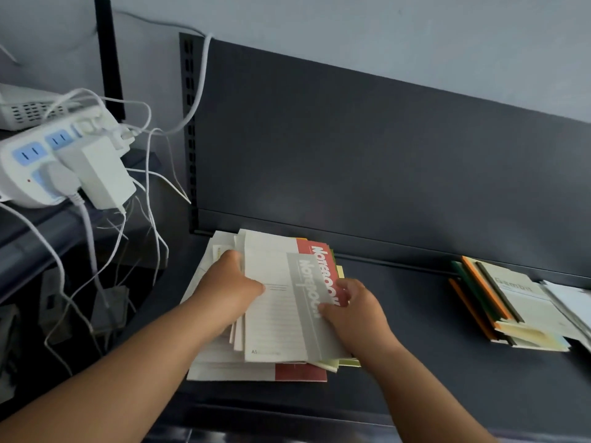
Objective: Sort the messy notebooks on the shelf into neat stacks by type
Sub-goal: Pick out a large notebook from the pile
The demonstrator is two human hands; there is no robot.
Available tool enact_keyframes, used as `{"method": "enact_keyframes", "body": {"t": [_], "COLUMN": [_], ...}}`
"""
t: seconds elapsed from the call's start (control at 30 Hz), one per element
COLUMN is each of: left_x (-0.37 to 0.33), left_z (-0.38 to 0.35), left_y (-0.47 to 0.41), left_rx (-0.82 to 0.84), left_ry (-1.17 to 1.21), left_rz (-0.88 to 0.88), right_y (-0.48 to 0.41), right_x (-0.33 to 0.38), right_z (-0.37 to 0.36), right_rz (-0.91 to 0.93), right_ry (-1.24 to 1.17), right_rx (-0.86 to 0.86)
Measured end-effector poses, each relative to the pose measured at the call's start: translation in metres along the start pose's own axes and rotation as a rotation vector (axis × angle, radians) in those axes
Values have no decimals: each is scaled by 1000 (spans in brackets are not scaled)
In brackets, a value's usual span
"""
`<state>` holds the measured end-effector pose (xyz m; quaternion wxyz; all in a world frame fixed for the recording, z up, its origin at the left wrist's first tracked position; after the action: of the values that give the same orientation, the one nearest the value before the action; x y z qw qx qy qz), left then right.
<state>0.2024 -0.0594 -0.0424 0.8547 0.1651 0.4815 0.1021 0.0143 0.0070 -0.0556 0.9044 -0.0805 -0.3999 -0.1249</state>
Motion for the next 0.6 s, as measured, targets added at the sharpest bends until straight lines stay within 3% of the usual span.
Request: {"method": "enact_keyframes", "body": {"t": [0.1, 0.23, 0.4, 0.6], "left_x": [-5, -13, -28, -40], "left_z": [-1, -6, -21, -46], "left_y": [2, 4, 15, 22], "left_rx": [51, 89, 315, 371], "left_ry": [211, 324, 397, 403], "left_rz": [82, 108, 145, 14], "right_y": [3, 5, 9, 20], "right_x": [-3, -6, -14, -26], "right_z": [6, 10, 17, 50], "right_rz": [-18, -25, -70, -67], "right_ry": [-51, -65, -192, -301], "right_rx": [-30, -43, -113, -282]}}
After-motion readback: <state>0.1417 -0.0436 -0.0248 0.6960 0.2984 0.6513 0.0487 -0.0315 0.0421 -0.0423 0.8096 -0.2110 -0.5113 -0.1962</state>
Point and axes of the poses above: each hand's wrist, its own y-axis away from the middle knuckle, its own z-axis out of the back of the hand, x = y × z, the point moved 1 cm from there along -y, towards the middle knuckle, and after that the axes turned 13 degrees about z, right-handed, at the moved point
